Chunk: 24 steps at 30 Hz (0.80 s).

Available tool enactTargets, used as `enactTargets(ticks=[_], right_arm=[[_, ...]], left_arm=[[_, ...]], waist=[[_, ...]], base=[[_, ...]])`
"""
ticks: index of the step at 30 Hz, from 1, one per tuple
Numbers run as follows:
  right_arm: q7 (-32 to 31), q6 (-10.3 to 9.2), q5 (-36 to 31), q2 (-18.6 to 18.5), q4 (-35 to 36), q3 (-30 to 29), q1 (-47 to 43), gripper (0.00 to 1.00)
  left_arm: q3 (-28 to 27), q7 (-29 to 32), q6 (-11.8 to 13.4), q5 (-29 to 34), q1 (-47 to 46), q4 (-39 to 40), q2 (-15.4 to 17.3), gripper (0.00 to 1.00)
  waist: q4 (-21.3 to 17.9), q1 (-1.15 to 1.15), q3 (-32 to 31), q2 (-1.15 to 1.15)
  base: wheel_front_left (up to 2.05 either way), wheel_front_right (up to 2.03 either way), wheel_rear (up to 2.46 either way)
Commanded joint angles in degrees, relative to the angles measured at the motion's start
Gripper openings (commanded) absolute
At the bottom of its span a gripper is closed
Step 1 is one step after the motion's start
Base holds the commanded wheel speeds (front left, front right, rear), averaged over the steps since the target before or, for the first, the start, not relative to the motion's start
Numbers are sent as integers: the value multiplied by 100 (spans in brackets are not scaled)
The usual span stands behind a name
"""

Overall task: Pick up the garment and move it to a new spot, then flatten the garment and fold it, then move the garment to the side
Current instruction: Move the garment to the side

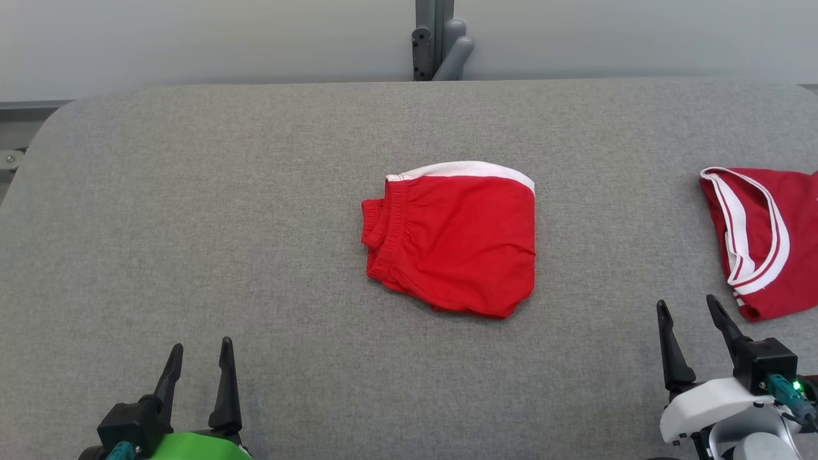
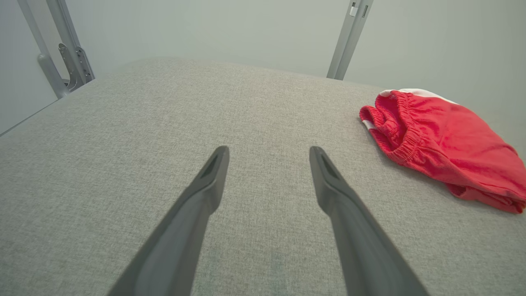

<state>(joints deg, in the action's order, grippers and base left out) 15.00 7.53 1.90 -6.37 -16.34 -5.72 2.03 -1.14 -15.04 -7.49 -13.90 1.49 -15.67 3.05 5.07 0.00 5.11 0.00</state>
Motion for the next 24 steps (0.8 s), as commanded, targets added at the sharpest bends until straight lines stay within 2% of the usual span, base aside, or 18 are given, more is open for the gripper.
enactTargets(ticks=[1,6,11,14,18,24], right_arm=[[21,-9,-53,-11,9,-19,-41,100],[22,-9,-130,51,-42,-47,28,100],[22,-9,40,89,-36,94,460,100],[-21,-9,321,93,-321,336,929,100],[-718,-8,1094,125,-833,796,1706,100],[-2314,-7,2496,186,-1603,1064,2603,100]], left_arm=[[12,-14,-1,54,-75,2,20,100],[30,-14,-1,28,-54,46,16,100],[137,-13,-1,-20,-165,105,9,100],[224,-13,-1,-47,-259,126,8,100],[313,-14,-1,-65,-351,105,9,100],[449,-14,-1,-68,-497,-9,11,100]], waist=[[14,0,-11,0],[20,0,-15,0],[22,0,155,0],[52,0,327,0],[96,0,479,0],[225,0,659,0]], base=[[0,0,0],[0,0,0],[0,0,0],[0,0,0],[0,0,0],[0,0,0]])
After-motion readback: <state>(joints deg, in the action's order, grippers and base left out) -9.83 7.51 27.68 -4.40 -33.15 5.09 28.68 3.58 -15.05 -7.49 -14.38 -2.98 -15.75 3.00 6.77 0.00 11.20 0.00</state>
